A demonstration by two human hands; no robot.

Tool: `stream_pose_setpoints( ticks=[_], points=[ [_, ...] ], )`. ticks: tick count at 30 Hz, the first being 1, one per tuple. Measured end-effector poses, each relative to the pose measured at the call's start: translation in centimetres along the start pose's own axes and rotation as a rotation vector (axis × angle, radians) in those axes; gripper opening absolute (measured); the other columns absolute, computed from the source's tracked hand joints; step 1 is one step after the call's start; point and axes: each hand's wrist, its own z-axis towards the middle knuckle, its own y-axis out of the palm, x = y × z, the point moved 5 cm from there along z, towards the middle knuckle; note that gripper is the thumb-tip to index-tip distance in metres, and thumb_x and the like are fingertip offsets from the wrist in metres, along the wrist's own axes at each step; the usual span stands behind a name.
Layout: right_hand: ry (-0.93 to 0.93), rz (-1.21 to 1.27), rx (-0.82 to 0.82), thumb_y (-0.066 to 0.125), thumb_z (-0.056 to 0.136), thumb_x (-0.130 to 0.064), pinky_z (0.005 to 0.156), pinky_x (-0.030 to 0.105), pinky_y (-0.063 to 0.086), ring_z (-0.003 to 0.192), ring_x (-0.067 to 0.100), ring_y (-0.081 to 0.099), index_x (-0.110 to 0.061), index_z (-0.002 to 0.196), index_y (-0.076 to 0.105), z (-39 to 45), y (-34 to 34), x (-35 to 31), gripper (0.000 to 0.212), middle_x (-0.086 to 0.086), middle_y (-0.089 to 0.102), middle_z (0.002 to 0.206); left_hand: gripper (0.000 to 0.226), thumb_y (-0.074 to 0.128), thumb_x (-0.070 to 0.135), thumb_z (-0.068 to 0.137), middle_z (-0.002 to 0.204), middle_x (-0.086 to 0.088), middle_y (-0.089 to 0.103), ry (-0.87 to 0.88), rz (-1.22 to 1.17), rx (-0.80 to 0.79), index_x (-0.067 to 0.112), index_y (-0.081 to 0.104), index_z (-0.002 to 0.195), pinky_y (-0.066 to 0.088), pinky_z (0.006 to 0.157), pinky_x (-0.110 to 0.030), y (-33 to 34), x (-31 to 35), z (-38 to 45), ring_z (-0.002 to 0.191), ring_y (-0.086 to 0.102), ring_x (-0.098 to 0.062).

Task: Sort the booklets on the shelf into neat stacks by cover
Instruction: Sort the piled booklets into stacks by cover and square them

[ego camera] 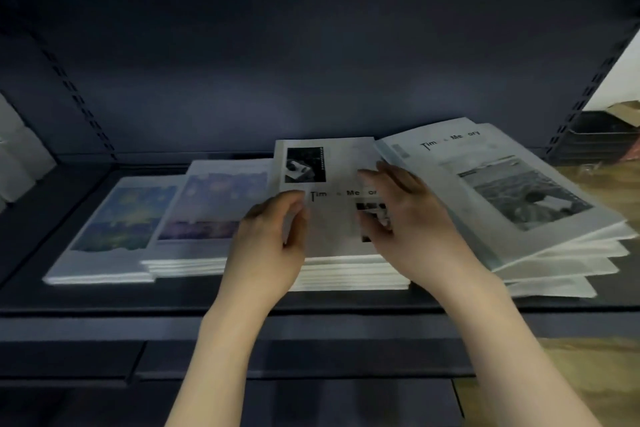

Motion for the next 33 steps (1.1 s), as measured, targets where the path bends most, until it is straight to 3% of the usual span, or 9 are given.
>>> stream_pose_setpoints(
  ticks=[4, 9, 12, 17, 20, 24, 27, 31, 33],
  points=[
    [0.022, -0.159, -0.143, 0.045, 0.091, -0.052, 0.117, 0.033, 0.0, 0.144, 0.016, -0.002, -0.03, 0.148, 0.012, -0.9, -1.3, 3.9, 0.07, -0.002, 0.003, 0.157, 0.031, 0.048, 0.024, 0.093, 0.117, 0.007, 0.061, -0.007, -0.016, 0.03, 0.021, 0.056, 0.123, 0.036, 0.086, -0.019, 2.0, 2.2, -0.1, 0.111, 0.052, -0.01],
    [0.001, -0.292, -0.415, 0.059, 0.068, -0.072, 0.114, 0.043, -0.014, 0.135, 0.013, -0.034, -0.043, 0.143, -0.018, -3.1, -2.3, 8.1, 0.111, -0.005, -0.034, 0.149, 0.03, 0.047, 0.025, 0.094, 0.116, 0.007, 0.062, -0.019, -0.048, 0.05, 0.021, 0.056, 0.122, 0.034, 0.084, -0.018, 3.7, 3.5, 0.0, 0.103, 0.049, -0.002],
    [-0.039, -0.247, -0.528, 0.065, 0.062, -0.071, 0.113, 0.039, -0.018, 0.129, 0.007, -0.042, -0.047, 0.138, -0.026, -4.0, -3.4, 9.4, 0.121, -0.01, -0.041, 0.144, 0.03, 0.048, 0.025, 0.094, 0.115, 0.007, 0.063, -0.031, -0.014, 0.061, 0.022, 0.056, 0.123, 0.035, 0.083, -0.019, 4.3, 3.6, 0.0, 0.107, 0.053, -0.008],
    [0.002, -0.234, -0.649, 0.071, 0.06, -0.067, 0.112, 0.035, -0.019, 0.125, 0.001, -0.045, -0.047, 0.136, -0.03, -4.9, -4.8, 11.1, 0.128, -0.018, -0.044, 0.138, 0.03, 0.049, 0.023, 0.093, 0.112, 0.006, 0.064, -0.018, -0.003, 0.073, 0.02, 0.056, 0.122, 0.035, 0.08, -0.019, 4.6, 3.8, 0.1, 0.1, 0.051, -0.003],
    [0.035, -0.268, -0.611, 0.07, 0.069, -0.057, 0.112, 0.032, -0.015, 0.131, 0.0, -0.035, -0.05, 0.134, -0.024, -5.0, -5.3, 12.6, 0.115, -0.026, -0.037, 0.136, 0.03, 0.049, 0.023, 0.093, 0.113, 0.006, 0.063, -0.022, -0.004, 0.07, 0.02, 0.056, 0.123, 0.035, 0.081, -0.019, 4.5, 3.9, 0.1, 0.099, 0.049, -0.001],
    [-0.076, -0.251, -0.41, 0.063, 0.081, -0.049, 0.116, 0.028, 0.002, 0.14, -0.002, -0.007, -0.058, 0.126, -0.007, -4.4, -5.7, 12.9, 0.084, -0.032, -0.01, 0.142, 0.031, 0.049, 0.02, 0.093, 0.112, 0.003, 0.064, -0.035, 0.005, 0.07, 0.019, 0.056, 0.123, 0.037, 0.085, -0.021, 4.0, 3.6, 0.0, 0.105, 0.055, -0.01],
    [-0.079, -0.113, -0.406, 0.066, 0.079, -0.046, 0.116, 0.027, 0.012, 0.137, -0.008, 0.007, -0.058, 0.131, 0.014, -4.2, -6.3, 12.1, 0.075, -0.033, 0.01, 0.144, 0.031, 0.049, 0.021, 0.092, 0.11, 0.002, 0.065, -0.032, 0.012, 0.078, 0.019, 0.056, 0.122, 0.041, 0.085, -0.026, 3.3, 3.1, 0.0, 0.106, 0.057, -0.014],
    [-0.062, -0.045, -0.423, 0.061, 0.085, -0.038, 0.104, 0.009, 0.015, 0.133, -0.011, 0.018, -0.059, 0.132, 0.025, -4.3, -7.1, 10.0, 0.063, -0.039, 0.02, 0.139, 0.031, 0.05, 0.019, 0.092, 0.106, 0.004, 0.064, -0.03, -0.029, 0.075, 0.02, 0.056, 0.122, 0.038, 0.084, -0.022, 2.3, 2.6, 0.1, 0.104, 0.057, -0.01],
    [-0.096, -0.061, -0.313, 0.053, 0.09, -0.028, 0.1, 0.012, 0.025, 0.133, 0.0, 0.03, -0.058, 0.132, 0.029, -4.0, -7.3, 8.5, 0.058, -0.032, 0.03, 0.141, 0.03, 0.05, 0.02, 0.093, 0.105, 0.007, 0.063, -0.037, -0.041, 0.066, 0.021, 0.055, 0.123, 0.037, 0.084, -0.021, 1.8, 2.3, 0.1, 0.103, 0.056, -0.007]
  ],
)
